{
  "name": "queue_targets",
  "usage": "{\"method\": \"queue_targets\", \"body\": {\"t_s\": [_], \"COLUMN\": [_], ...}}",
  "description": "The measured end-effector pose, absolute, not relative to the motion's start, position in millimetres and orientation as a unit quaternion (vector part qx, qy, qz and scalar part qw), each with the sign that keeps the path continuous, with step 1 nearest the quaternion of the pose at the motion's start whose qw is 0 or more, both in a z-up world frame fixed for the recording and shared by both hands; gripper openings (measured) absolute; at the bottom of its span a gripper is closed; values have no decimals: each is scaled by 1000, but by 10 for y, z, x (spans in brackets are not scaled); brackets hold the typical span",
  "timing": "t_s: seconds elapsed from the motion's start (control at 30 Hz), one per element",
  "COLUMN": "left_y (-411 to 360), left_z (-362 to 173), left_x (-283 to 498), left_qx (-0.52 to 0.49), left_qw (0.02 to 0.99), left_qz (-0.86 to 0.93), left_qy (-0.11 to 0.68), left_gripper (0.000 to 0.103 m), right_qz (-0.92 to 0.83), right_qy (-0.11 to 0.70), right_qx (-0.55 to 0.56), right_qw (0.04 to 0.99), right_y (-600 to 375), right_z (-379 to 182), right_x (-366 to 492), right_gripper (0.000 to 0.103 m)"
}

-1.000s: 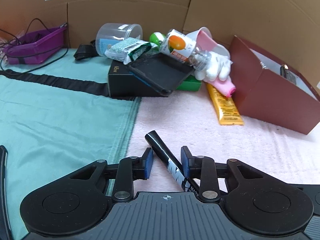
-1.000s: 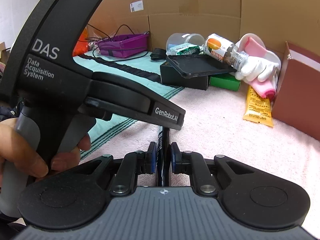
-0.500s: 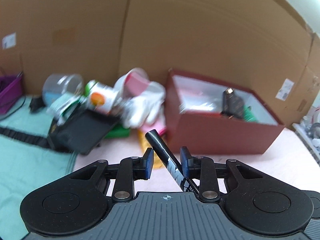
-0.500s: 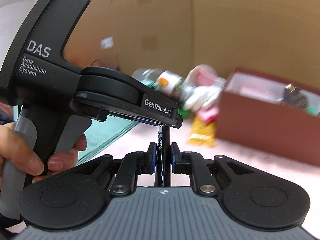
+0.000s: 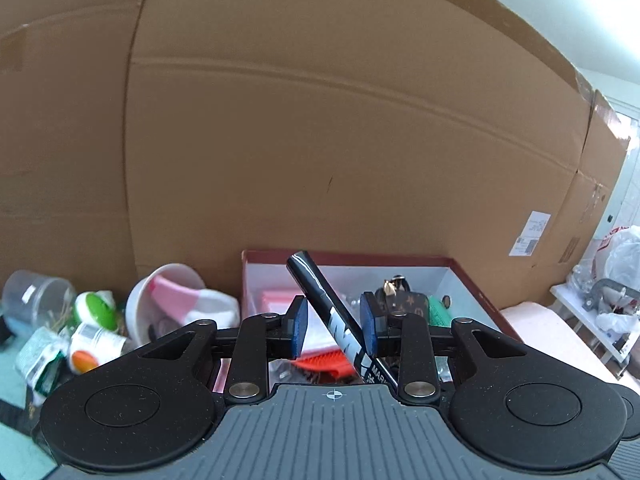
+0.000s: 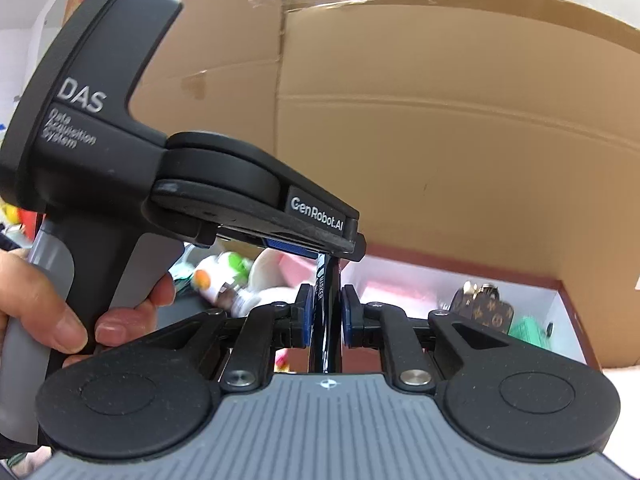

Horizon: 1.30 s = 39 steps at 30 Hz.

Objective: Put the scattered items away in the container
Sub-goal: 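Carry the black marker over the maroon box and release it inside, then withdraw the open left gripper from the box back toward the table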

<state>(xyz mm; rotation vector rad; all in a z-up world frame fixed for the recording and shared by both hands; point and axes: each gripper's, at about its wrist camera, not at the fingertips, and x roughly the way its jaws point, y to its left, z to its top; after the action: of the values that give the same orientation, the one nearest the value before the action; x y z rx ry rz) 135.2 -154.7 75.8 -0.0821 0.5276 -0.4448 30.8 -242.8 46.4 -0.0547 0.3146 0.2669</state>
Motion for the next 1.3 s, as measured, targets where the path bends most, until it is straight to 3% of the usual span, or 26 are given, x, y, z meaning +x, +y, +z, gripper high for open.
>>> {"method": "queue_targets", "body": {"t_s": [0.7,0.73,0.77,0.8,0.83,0.93,1.03,1.13,1.3], "left_y": [-1742,-1745,-1742,-1736,-1721,-1672,-1665,-1678,-1656], "left_z": [188,179,166,160,165,222,292,330,228], "left_x": [2405,2466,2467,2452,2423,2274,2121,2176,2017], "left_qx": [-51,-51,-52,-53,-55,-57,-50,-56,-62], "left_qw": [914,913,912,913,914,920,928,924,922], "left_qz": [-234,-237,-239,-243,-248,-268,-265,-265,-254], "left_qy": [327,329,329,324,317,279,256,272,285], "left_gripper": [28,45,47,60,85,103,103,103,103], "right_qz": [138,138,137,137,138,116,100,95,68], "right_qy": [206,210,213,217,218,208,192,193,178], "right_qx": [8,9,11,12,12,9,-5,2,-22], "right_qw": [969,968,967,967,966,971,976,977,981], "right_y": [-2609,-2605,-2600,-2596,-2590,-2573,-2577,-2582,-2420], "right_z": [-19,-46,-71,-95,-115,-156,-162,-160,-199], "right_x": [1437,1455,1469,1479,1484,1448,1365,1290,1240], "right_gripper": [17,17,17,17,19,72,74,87,97]}}
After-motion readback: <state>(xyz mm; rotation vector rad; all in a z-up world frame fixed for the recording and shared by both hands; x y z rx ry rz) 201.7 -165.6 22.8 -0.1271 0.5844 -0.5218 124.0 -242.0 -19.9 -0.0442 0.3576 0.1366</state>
